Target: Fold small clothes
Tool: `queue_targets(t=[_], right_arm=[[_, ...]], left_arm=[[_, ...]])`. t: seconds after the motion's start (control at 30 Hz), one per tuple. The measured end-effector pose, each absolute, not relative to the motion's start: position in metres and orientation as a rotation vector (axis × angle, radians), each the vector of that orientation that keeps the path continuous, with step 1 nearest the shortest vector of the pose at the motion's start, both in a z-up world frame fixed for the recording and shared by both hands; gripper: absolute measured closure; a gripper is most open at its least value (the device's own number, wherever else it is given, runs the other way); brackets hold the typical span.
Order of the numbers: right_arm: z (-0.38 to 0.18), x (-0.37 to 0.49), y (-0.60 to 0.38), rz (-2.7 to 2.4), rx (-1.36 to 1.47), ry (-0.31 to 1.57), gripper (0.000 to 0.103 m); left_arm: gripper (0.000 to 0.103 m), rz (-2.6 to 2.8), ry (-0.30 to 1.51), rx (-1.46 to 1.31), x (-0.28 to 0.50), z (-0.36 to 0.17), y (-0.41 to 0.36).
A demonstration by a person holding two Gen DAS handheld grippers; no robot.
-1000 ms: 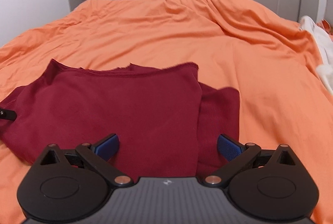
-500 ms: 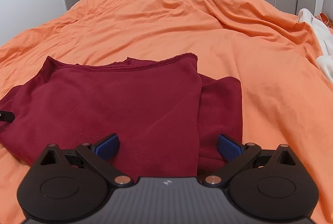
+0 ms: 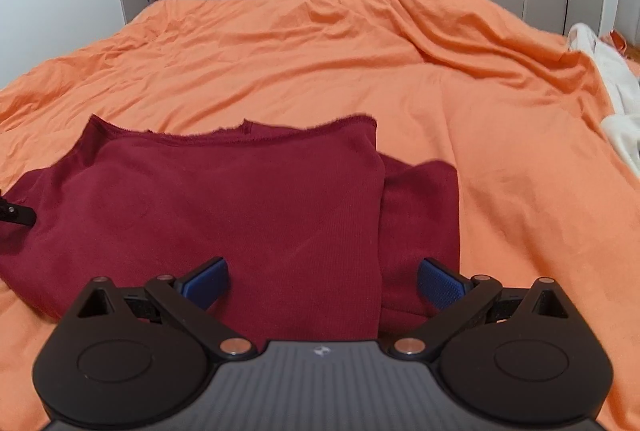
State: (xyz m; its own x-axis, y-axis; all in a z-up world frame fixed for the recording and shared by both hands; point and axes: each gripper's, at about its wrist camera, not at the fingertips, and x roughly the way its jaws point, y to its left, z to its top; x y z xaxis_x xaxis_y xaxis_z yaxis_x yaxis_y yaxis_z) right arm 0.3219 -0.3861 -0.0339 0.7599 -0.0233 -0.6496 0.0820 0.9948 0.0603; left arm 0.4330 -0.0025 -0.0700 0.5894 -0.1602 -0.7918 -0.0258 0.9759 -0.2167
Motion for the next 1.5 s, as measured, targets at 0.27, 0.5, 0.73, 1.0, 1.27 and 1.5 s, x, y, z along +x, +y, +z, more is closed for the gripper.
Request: queue_targets(t=[0.27,0.5,0.73,1.0,1.27,1.5], right_arm=[[-0.018,0.315,-0.359,-0.021,-0.013,0.640,0.000],[-0.032,0.317,-0.331,0.025,-0.099,0.667,0.000],[-0.038,0.317,-0.327,0.039,-0.103,0.677,0.000],[-0.047,0.320,-0.325,0.036,-0.111,0.694,0.000],[-0.047,0.318,-0.326,0.042,-0.097,0.692,0.000],[-0.038,0.317,-0.336,0.059,-0.060,0.688,0.000]], left_arm=[[0.014,-0.070,0.940,-0.235,0.436,-0.069,0.000],[0.029,-0.081,0.940,-0.259,0.437,-0.069,0.003],[0.044,-0.111,0.930,-0.272,0.434,-0.069,0.002],[0.068,-0.118,0.904,-0.280,0.434,-0.069,0.003],[0.083,-0.142,0.870,-0.256,0.432,-0.062,-0.002],[0.086,-0.173,0.797,-0.157,0.429,-0.034,-0.023]])
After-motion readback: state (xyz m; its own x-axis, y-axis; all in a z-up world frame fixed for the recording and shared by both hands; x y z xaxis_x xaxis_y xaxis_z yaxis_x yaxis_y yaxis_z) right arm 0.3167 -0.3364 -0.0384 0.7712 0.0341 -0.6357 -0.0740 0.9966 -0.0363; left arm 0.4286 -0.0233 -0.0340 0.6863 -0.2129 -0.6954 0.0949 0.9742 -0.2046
